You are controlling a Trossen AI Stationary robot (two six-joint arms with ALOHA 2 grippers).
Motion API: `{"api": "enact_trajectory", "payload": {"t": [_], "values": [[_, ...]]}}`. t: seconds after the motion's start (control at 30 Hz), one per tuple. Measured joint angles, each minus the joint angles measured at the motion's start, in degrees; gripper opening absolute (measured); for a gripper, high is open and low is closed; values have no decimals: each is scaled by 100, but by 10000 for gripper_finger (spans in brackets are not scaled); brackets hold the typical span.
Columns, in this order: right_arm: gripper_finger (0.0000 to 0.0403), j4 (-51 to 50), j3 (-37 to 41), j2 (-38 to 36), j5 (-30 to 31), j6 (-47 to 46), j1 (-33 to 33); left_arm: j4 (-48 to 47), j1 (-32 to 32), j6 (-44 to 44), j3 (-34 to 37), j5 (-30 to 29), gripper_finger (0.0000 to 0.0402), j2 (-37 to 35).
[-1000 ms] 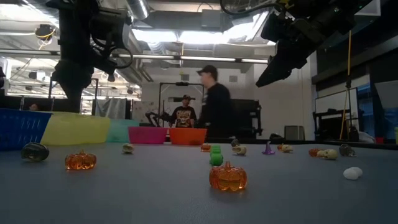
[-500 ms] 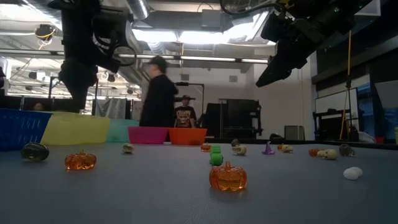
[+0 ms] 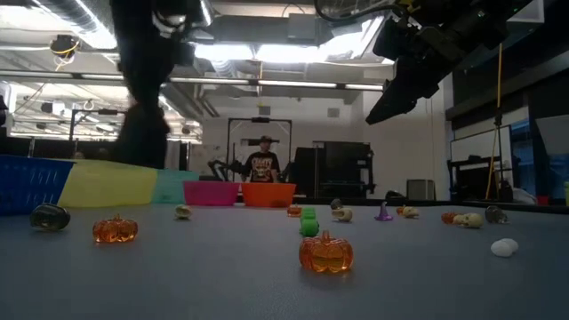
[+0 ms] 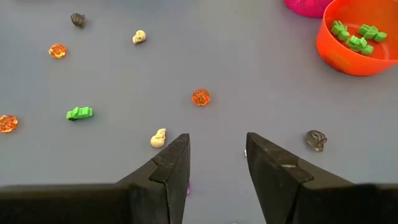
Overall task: Sort Halloween decoration
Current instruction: Put the black skull toy into the green bin
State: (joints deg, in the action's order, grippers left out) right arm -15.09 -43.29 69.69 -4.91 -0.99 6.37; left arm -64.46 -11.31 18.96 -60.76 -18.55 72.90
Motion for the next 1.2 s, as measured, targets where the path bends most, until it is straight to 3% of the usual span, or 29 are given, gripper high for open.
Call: {"api": "enact_trajectory", "payload": {"t": [0.23,0.33,0.6,0.8,1.2], "values": [[156,0,0,-2,-2,0,2,1187,357,916,-132,1423,163,0],[156,0,0,-2,0,0,0,1842,766,1086,6,1698,163,35],[156,2,0,-2,0,0,2,2450,2184,1209,43,1639,163,245],[156,16,2,-2,-2,0,1,2944,3145,1209,43,1633,163,800],[156,9,2,-2,-2,0,0,2908,4005,1215,45,1310,163,2114]]}}
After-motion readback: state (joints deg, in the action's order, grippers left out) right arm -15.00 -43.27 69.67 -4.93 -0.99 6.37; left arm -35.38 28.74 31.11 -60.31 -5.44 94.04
